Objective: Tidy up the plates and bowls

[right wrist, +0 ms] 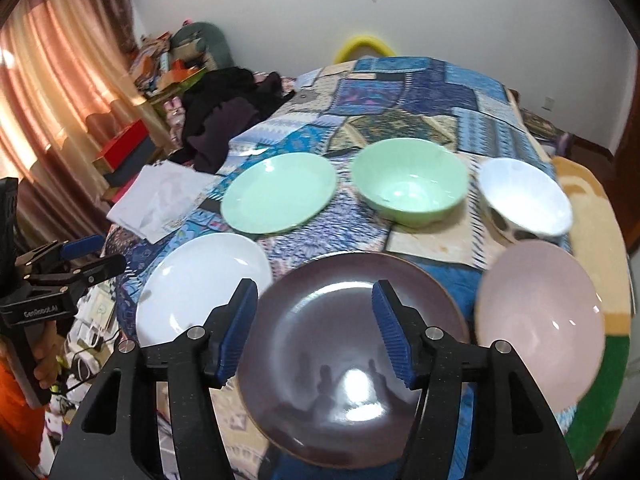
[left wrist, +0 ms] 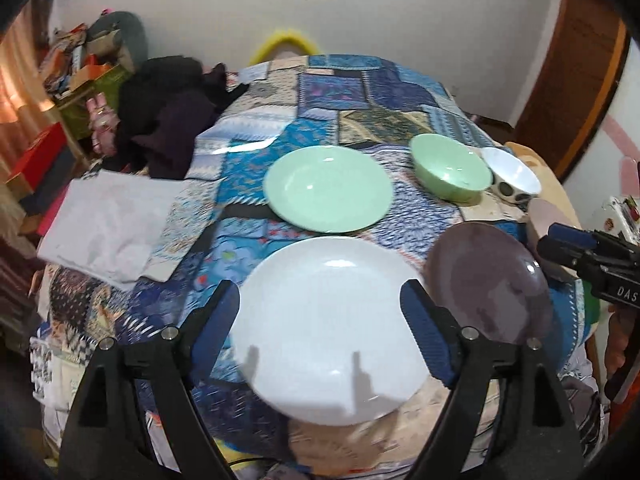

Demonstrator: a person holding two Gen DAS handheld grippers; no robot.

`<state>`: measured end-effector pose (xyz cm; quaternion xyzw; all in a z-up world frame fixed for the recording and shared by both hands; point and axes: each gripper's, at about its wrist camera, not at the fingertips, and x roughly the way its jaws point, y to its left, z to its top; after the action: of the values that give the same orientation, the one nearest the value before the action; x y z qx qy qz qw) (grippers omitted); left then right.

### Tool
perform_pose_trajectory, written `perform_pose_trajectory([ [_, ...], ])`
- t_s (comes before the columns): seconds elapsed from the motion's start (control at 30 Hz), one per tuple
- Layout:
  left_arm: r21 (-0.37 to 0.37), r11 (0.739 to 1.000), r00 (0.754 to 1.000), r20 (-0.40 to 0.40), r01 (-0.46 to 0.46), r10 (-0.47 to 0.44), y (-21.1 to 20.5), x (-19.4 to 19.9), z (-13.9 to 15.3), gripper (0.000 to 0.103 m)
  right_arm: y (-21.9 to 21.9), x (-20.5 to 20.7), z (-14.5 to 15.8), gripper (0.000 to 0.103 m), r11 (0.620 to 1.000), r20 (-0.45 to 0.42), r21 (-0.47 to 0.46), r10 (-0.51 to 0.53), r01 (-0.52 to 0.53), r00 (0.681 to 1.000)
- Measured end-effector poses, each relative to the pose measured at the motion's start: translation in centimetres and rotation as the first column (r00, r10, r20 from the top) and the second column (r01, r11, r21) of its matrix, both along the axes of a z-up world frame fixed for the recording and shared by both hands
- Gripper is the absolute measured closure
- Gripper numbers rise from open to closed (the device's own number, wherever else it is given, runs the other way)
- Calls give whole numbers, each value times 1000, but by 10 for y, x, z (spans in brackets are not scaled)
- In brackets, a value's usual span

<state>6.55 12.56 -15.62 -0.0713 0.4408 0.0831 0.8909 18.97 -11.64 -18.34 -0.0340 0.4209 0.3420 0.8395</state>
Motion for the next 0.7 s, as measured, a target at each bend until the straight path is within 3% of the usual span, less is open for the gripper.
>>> perform_pose_trajectory([
  [0.33,-44,991,990,-79,-122,119,45,-21,-36,20,60,13,-24,47,992,-50,-59,112,-115,992],
  [0.7,-106,983,978,-167,-148,129,55,-29,-68,22,105,36,-55,47,963,-140,-132,217,-236,966],
])
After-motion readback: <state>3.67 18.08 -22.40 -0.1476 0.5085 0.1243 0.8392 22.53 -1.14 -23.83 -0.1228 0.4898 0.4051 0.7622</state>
